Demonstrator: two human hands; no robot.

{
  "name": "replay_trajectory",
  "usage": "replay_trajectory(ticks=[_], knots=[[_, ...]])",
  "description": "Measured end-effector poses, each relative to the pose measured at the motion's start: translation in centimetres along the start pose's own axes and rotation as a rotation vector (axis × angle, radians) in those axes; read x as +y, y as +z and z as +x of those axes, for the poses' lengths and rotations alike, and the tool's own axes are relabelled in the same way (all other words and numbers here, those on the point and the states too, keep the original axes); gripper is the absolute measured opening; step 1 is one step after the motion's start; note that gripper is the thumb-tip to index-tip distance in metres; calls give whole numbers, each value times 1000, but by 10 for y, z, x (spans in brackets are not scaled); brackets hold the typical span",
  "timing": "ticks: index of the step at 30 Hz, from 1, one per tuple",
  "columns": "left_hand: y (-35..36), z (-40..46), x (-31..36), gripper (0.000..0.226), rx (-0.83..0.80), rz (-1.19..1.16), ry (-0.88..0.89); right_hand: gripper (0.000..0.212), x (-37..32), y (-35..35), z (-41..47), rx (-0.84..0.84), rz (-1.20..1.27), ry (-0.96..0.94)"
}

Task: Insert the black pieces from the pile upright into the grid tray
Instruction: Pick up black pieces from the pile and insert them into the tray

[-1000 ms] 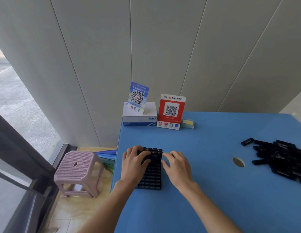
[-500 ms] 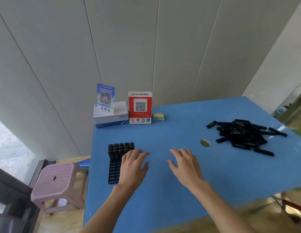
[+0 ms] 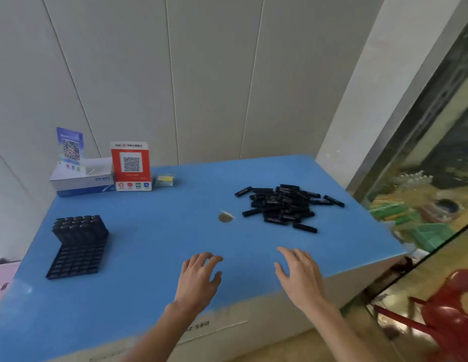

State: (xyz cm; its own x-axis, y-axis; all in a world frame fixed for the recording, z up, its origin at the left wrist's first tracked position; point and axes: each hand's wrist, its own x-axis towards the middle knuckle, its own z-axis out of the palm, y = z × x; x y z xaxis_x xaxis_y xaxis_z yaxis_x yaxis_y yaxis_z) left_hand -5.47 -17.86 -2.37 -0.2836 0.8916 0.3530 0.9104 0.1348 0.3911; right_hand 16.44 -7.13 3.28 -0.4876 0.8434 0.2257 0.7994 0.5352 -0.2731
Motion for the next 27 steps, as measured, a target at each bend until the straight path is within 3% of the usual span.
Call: replay_trajectory(ticks=[6,16,27], knots=[[37,20,58,37,-56,-24,30,34,77,-16,-10,23,74,76],[104,100,90,34,-62,-68,-12,36,154,-12,56,-133,16,82],[160,185,111,38,40,-90,-69,37,201,13,144,-333,40,-98]])
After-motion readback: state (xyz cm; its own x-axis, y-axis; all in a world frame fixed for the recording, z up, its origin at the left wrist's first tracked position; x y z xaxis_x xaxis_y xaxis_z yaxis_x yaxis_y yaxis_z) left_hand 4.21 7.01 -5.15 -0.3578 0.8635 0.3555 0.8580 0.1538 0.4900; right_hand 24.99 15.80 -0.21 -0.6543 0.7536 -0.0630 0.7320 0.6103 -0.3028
